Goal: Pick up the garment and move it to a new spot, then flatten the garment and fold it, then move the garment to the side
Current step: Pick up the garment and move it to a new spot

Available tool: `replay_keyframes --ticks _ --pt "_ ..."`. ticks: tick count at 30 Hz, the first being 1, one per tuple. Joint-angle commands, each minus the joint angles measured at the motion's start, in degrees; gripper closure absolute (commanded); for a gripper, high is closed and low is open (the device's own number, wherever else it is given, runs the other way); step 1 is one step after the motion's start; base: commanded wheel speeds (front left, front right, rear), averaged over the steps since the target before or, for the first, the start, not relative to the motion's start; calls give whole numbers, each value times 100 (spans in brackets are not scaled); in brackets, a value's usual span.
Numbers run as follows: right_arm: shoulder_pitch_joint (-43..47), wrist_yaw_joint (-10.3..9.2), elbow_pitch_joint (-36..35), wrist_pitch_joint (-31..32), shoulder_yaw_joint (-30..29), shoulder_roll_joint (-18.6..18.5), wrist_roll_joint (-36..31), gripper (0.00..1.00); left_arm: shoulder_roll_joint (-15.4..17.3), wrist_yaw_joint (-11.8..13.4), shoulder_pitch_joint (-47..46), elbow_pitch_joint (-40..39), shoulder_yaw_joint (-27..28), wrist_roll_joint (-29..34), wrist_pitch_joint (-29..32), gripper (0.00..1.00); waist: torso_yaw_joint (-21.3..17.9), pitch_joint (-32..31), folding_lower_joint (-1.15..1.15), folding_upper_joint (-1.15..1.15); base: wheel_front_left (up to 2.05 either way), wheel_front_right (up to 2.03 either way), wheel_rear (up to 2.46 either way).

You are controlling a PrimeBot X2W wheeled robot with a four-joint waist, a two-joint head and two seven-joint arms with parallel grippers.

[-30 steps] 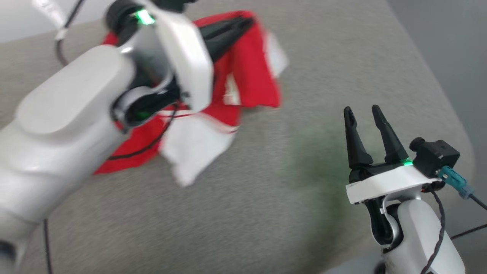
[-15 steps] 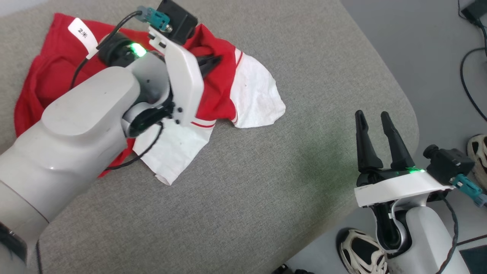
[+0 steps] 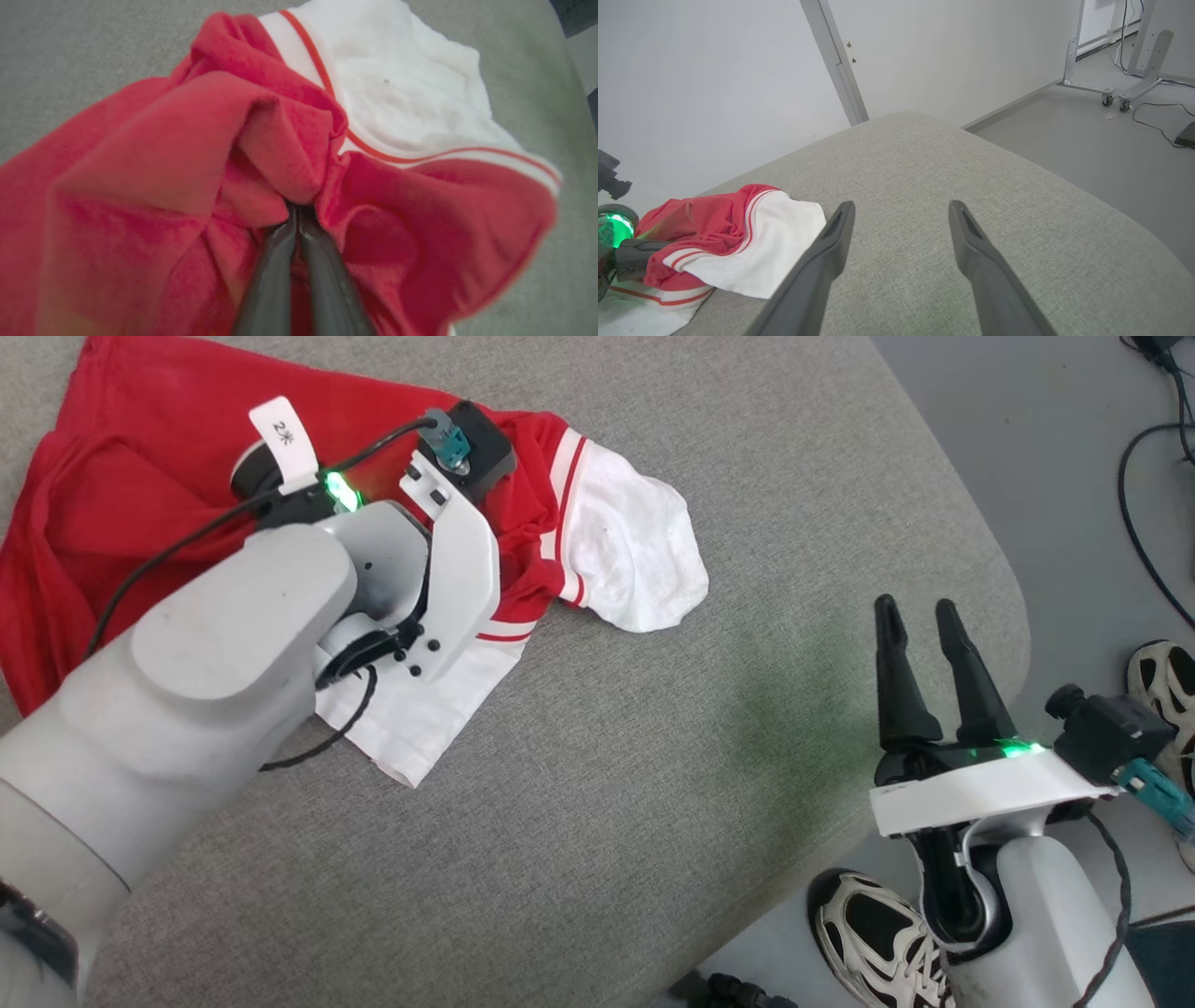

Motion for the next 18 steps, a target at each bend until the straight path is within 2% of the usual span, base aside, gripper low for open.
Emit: replay_keyframes --ticks 1,2,3,4,5,7,9,18 --pt "-79 -2 -10 -27 36 0 22 0 73 20 72 139 -81 103 -33 100 1 8 0 0 0 0 0" --pt "-79 -2 -10 -27 36 0 22 0 73 20 72 139 -81 103 -33 100 1 8 0 0 0 0 0" --pt "-112 -2 -4 -27 66 0 2 0 70 20 19 123 -73 102 -131 75 2 -9 0 0 0 0 0" --pt "-136 -2 11 -27 99 1 -34 0 87 20 -55 135 -61 68 -269 15 4 -42 0 0 0 0 0" --pt "-150 -2 33 -27 135 2 -80 0 98 20 -80 107 -54 32 -371 0 6 -93 0 0 0 0 0" --pt "-201 -2 87 -28 189 0 -195 0 129 19 -123 74 -48 -176 -671 0 32 -231 0 0 0 0 0" --pt "-239 -3 141 -27 112 0 -385 0 43 18 -192 50 -42 -442 -1051 0 240 -383 0 0 0 0 0" --pt "-371 -2 251 -28 -389 -1 -1488 0 -131 18 260 156 134 -1339 -3127 0 1416 -983 0 0 0 0 0"
